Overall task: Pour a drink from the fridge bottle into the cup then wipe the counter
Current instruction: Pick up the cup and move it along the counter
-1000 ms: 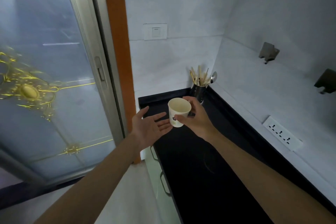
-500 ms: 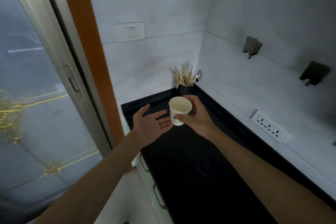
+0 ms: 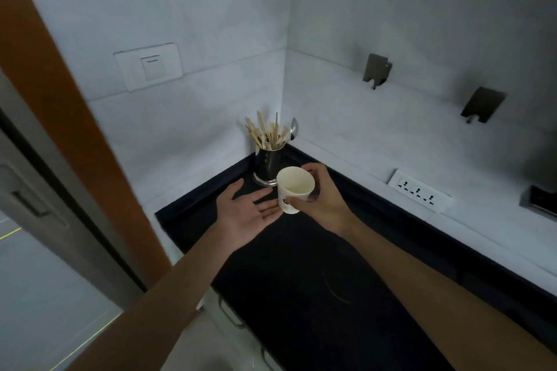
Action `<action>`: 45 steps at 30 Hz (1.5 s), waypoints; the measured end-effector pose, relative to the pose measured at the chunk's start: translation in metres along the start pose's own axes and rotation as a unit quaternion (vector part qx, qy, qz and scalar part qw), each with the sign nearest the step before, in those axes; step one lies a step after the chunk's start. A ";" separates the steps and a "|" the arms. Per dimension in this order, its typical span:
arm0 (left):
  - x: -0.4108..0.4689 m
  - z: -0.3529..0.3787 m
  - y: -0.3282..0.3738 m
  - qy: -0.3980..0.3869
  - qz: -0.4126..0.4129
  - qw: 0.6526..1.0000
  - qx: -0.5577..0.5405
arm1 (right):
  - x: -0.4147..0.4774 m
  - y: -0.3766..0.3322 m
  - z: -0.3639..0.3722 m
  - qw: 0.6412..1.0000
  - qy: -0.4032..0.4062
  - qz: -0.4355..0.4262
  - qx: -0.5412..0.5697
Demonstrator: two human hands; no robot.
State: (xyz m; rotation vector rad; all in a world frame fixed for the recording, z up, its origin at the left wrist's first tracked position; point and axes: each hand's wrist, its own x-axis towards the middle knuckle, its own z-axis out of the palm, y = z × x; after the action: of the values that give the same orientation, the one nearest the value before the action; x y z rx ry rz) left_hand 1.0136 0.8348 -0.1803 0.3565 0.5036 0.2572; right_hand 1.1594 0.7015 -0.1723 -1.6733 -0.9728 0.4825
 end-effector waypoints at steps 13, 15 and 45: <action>0.037 0.000 0.022 -0.035 -0.121 0.990 0.066 | -0.014 -0.001 0.015 0.985 0.133 0.074 -0.080; 0.039 0.000 0.015 -0.038 -0.139 0.987 0.068 | -0.024 0.000 0.014 0.982 0.150 0.080 -0.087; 0.081 -0.060 -0.074 0.071 -0.241 0.958 0.139 | -0.105 0.100 0.038 0.949 0.224 0.214 -0.061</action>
State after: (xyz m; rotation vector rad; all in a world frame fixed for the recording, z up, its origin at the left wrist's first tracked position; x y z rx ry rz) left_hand 1.0625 0.8105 -0.2930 0.4776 0.7536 -0.2676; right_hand 1.1057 0.6328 -0.2948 -2.0008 -0.3090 0.3032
